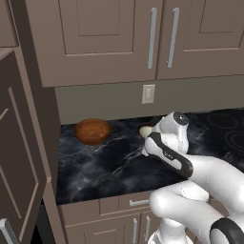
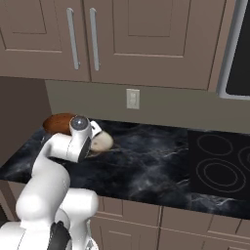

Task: Pick up the bowls on the counter and stack them on top of one another in the open cabinet. Place the smaller bowl on top of the larger bowl.

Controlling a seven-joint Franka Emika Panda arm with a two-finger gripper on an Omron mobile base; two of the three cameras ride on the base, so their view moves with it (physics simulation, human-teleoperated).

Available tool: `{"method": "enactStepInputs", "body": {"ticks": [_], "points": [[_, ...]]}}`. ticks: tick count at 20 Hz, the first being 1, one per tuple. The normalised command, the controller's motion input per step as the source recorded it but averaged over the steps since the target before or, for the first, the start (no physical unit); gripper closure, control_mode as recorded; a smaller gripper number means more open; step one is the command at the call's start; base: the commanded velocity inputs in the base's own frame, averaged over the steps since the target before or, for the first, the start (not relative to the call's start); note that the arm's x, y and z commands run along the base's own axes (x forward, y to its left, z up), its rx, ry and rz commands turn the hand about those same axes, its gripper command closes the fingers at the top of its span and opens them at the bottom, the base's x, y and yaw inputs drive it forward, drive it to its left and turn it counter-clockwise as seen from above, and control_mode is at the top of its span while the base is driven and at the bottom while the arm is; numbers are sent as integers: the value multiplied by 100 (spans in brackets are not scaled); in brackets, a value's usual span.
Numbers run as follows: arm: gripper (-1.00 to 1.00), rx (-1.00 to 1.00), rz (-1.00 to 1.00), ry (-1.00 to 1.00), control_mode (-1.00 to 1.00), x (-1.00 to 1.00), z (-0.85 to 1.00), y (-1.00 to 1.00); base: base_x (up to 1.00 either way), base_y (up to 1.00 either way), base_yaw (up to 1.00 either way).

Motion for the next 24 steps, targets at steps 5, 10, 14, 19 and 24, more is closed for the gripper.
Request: {"method": "enactStepInputs", "body": {"ticks": [5,10,14,19,24], "points": [[100,-2,30,-5,-100,-32,29,12,0,0,0],[100,-4,30,-3,-100,-21,25,21,0,0,0],[100,-8,32,-2,-100,-11,24,30,0,0,0],[100,-8,33,-3,-100,-20,27,24,0,0,0],[100,-8,31,-6,-100,-22,31,25,0,0,0]]}}
